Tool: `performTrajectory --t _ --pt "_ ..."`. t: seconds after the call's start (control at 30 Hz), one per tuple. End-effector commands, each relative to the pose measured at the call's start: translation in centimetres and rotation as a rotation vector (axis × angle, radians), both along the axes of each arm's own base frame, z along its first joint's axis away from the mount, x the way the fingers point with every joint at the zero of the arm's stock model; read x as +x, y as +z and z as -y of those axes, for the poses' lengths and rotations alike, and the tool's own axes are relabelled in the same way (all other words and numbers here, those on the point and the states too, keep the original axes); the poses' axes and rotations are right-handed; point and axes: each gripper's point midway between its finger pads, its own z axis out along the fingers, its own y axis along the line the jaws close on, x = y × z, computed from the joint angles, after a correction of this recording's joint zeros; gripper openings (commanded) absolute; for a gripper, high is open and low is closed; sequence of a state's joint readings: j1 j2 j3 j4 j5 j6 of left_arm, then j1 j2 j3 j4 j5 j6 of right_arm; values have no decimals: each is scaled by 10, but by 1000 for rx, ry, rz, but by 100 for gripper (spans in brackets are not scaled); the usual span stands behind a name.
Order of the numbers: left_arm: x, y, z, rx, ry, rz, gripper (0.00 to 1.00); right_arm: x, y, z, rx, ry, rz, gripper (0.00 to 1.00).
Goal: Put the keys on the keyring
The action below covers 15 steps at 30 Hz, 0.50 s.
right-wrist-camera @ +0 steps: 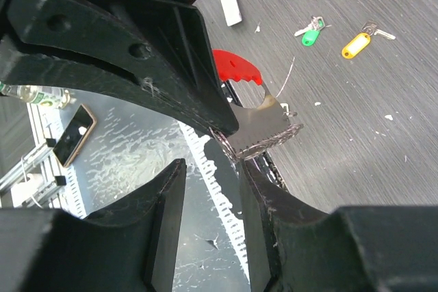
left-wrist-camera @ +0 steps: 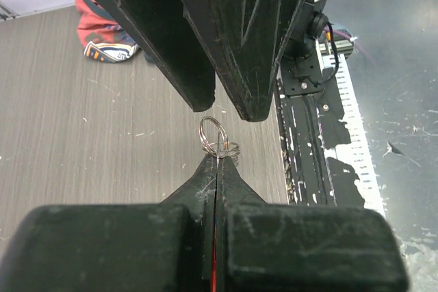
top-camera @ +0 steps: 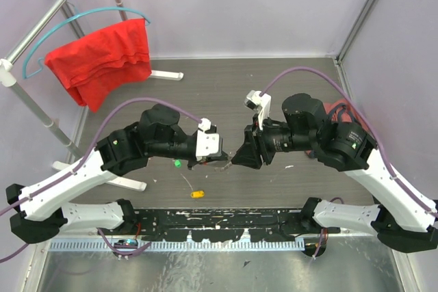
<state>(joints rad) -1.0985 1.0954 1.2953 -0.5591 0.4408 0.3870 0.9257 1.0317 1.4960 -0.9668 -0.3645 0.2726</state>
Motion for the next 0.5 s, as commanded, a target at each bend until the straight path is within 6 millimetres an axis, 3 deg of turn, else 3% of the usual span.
performTrajectory --t 0.0,0.47 --pt "-10 10 -2 -8 -52 15 0 -7 17 -5 65 58 30 43" --pt "-19 11 2 -13 -98 2 0 -4 4 -14 45 78 3 38"
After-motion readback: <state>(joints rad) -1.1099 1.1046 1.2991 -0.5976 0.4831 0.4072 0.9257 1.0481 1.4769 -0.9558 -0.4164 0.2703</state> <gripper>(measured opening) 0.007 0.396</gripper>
